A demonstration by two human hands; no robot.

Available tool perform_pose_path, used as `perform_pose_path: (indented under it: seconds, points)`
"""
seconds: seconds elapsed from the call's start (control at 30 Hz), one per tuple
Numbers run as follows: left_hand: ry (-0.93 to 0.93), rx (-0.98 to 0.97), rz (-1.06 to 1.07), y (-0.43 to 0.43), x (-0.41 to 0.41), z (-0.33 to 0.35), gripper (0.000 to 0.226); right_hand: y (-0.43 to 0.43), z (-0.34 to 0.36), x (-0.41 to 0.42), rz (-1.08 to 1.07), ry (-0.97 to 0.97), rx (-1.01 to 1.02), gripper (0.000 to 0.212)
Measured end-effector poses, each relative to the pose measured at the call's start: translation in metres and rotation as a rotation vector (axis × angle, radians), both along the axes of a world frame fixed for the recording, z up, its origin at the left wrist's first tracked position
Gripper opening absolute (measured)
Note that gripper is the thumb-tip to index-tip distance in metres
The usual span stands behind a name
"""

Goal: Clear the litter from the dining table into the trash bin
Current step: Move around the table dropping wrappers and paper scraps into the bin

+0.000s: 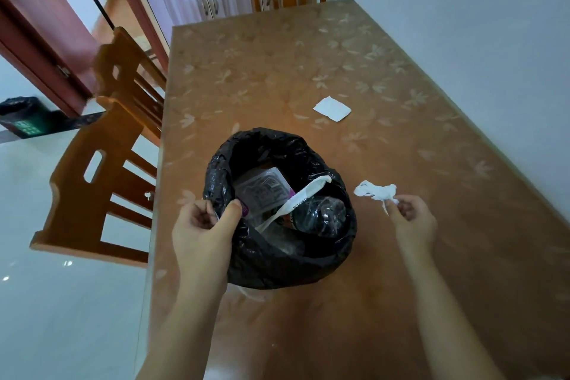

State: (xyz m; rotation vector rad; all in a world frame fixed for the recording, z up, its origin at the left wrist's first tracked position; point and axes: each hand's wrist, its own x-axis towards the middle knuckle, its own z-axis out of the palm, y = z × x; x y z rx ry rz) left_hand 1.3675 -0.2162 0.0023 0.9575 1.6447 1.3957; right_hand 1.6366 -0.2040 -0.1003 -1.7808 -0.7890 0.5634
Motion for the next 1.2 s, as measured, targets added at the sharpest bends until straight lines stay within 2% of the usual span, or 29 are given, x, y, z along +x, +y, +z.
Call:
perform_pose_path:
  seconds: [0.17,0.3,0.5,0.77,0.9,1.1,1.2]
  points:
    - [0.018,0.023,-0.033,-0.024,-0.02,-0.003,0.035,-0.04,0.035,-0.032,-0.003,-0.01,0.114,0.005]
    - [-0.036,0.048,-0.091,-0.042,-0.035,-0.009,0.037,-0.067,0.059,-0.059,0.054,-0.023,0.196,0.008]
    - [-0.06,0.067,-0.104,-0.067,-0.056,-0.012,0.032,-0.096,0.084,-0.102,0.252,-0.028,0.221,0.021]
    - [-0.037,0.095,-0.104,-0.091,-0.081,-0.009,0.036,-0.111,0.1,-0.146,0.644,-0.2,0.121,0.025]
    - [-0.011,0.093,-0.079,-0.098,-0.094,-0.004,0.036,-0.114,0.106,-0.157,0.661,-0.219,0.149,0.029]
    - [-0.051,0.121,0.028,-0.112,-0.122,0.006,0.034,-0.114,0.117,-0.174,0.586,-0.546,0.141,0.019]
    - [-0.087,0.153,0.078,-0.129,-0.145,0.012,0.036,-0.117,0.122,-0.191,0.606,-0.634,0.135,0.02]
